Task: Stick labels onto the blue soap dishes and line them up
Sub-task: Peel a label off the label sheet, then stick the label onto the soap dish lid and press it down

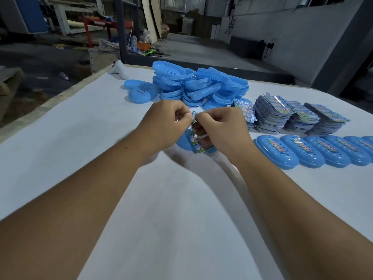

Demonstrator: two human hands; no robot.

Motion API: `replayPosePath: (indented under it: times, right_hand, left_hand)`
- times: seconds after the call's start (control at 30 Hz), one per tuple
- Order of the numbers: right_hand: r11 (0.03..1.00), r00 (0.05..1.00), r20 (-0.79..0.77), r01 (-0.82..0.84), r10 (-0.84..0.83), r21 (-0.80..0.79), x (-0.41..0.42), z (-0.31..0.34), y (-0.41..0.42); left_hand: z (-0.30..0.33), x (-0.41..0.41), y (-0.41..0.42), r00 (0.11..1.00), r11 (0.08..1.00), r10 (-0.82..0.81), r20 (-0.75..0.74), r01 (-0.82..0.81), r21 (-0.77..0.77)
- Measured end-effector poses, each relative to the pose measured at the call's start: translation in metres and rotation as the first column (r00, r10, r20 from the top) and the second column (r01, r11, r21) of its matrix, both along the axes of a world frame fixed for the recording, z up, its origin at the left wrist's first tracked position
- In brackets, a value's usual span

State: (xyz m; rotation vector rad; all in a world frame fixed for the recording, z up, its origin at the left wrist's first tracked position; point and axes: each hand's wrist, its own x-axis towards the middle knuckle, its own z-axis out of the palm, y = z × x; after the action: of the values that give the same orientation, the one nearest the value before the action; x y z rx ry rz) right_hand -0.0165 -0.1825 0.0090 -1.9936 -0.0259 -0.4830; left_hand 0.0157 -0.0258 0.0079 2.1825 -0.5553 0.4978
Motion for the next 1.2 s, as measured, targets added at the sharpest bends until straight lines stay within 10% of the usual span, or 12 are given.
replayPosePath:
  times: [0.43,0.83,1.03,1.2]
  right_hand:
    - [1.000,0.998,-0.062,-0.007,0.009,0.026,0.000,0.003,-0.005]
    - [0.907,0.957,-0.283,0.070,0.055,0.415,0.004,0.006,-0.017]
    - [0.890,0.955,-0.292,0.094,0.046,0.447,0.005,0.006,-0.021]
    - [0.900,0.955,-0.292,0.090,0.043,0.427,0.006,0.004,-0.018]
  left_hand:
    - [-0.001,0.001,0.000,0.996,0.996,-0.010,-0.085,0.002,-0.094]
    - [0.001,0.012,0.021,0.934,0.963,0.248,-0.256,-0.266,-0.038]
    - [0.005,0.018,0.037,0.895,0.886,0.427,-0.126,-0.387,0.254]
    - [0.002,0.021,0.048,0.847,0.653,0.529,0.056,-0.448,0.610]
